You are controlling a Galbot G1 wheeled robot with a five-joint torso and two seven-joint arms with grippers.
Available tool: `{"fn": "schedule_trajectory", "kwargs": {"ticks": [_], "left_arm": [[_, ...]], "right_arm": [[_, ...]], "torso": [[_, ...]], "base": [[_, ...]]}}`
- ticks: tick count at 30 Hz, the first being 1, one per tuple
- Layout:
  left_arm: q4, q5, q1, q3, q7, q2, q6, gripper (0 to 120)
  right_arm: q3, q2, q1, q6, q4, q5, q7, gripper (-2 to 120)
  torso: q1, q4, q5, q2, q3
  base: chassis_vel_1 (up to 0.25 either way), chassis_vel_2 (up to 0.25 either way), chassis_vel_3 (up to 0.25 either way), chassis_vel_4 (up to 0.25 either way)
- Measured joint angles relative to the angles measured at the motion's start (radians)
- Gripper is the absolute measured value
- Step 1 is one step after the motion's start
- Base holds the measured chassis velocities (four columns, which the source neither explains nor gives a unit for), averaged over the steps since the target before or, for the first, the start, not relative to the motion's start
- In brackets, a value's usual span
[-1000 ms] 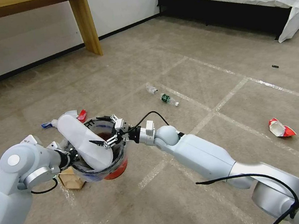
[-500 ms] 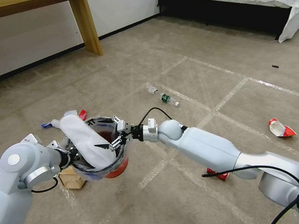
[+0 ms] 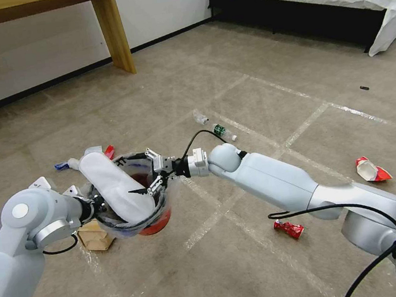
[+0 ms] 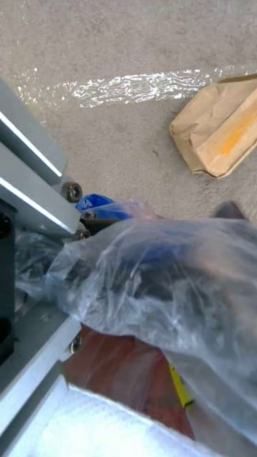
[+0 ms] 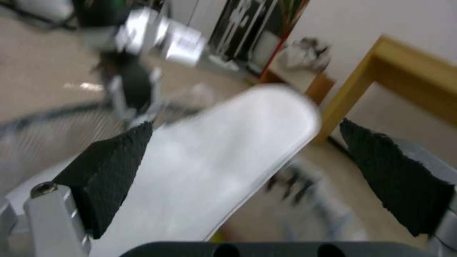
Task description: Pick up the trash bin and place the garbage on the floor into it.
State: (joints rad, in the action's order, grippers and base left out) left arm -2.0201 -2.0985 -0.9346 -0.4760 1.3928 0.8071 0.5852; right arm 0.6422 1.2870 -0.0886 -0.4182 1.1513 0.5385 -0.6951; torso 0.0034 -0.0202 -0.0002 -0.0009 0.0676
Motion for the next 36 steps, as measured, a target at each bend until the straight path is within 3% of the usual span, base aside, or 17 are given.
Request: {"fn": "schedule_trajectory", "kwargs": {"ticks": [6, 12, 16, 19, 23, 27, 28, 31, 32, 36], "left_arm": [[0.019, 0.012, -0.011, 0.005, -0.001, 0.021, 0.009, 0], [0.040, 0.026, -0.018, 0.014, -0.007, 0.037, 0.014, 0], [0.040, 0.028, -0.019, 0.015, -0.008, 0.038, 0.014, 0], [0.031, 0.030, -0.031, 0.012, -0.009, 0.041, 0.012, 0], [0.025, 0.032, -0.040, 0.008, -0.009, 0.041, 0.009, 0], [0.013, 0.037, -0.051, 0.003, -0.016, 0.040, 0.009, 0], [0.013, 0.037, -0.051, 0.003, -0.016, 0.040, 0.009, 0], [-0.002, 0.038, -0.060, -0.006, -0.016, 0.041, 0.004, 0], [-0.002, 0.038, -0.060, -0.006, -0.016, 0.041, 0.004, 0], [-0.006, 0.039, -0.053, -0.001, -0.016, 0.056, 0.002, 0]], "right_arm": [[-0.122, -0.009, -0.016, 0.010, 0.075, 0.049, 0.099, 100], [-0.271, -0.058, -0.081, 0.050, 0.219, 0.201, 0.300, 100], [-0.304, -0.077, -0.096, 0.057, 0.242, 0.219, 0.327, 100], [-0.416, -0.177, -0.159, 0.077, 0.292, 0.209, 0.398, 100], [-0.491, -0.243, -0.221, 0.096, 0.340, 0.183, 0.463, 100], [-0.656, -0.318, -0.390, 0.116, 0.444, 0.141, 0.582, 100], [-0.656, -0.318, -0.390, 0.116, 0.444, 0.141, 0.582, 100], [-0.859, -0.334, -0.591, 0.133, 0.538, 0.075, 0.681, 100], [-0.859, -0.334, -0.591, 0.133, 0.538, 0.075, 0.681, 100], [-1.027, -0.327, -0.811, 0.131, 0.594, 0.009, 0.712, 100]], "torso": [[0.000, 0.0000, -0.0001, 0.000, 0.000], [0.000, -0.0001, 0.0001, 0.000, 0.000], [0.000, -0.0001, 0.0001, 0.000, 0.000], [0.000, 0.0003, 0.0003, 0.000, 0.000], [0.000, -0.0004, 0.0006, 0.000, 0.000], [0.000, -0.0007, 0.0004, 0.000, 0.000], [0.000, -0.0007, 0.0004, 0.000, 0.000], [0.000, 0.0002, 0.0001, 0.000, 0.000], [0.000, 0.0002, 0.0001, 0.000, 0.000], [0.000, -0.0006, 0.0007, 0.000, 0.000]], "base": [[0.000, 0.000, 0.000, 0.000], [0.000, 0.000, 0.000, 0.000], [0.000, 0.000, 0.000, 0.000], [0.000, 0.000, 0.000, 0.000], [0.000, 0.000, 0.000, 0.000], [0.000, 0.000, 0.000, 0.000], [0.000, 0.000, 0.000, 0.000], [0.000, 0.000, 0.000, 0.000], [0.000, 0.000, 0.000, 0.000], [0.000, 0.000, 0.000, 0.000]]}}
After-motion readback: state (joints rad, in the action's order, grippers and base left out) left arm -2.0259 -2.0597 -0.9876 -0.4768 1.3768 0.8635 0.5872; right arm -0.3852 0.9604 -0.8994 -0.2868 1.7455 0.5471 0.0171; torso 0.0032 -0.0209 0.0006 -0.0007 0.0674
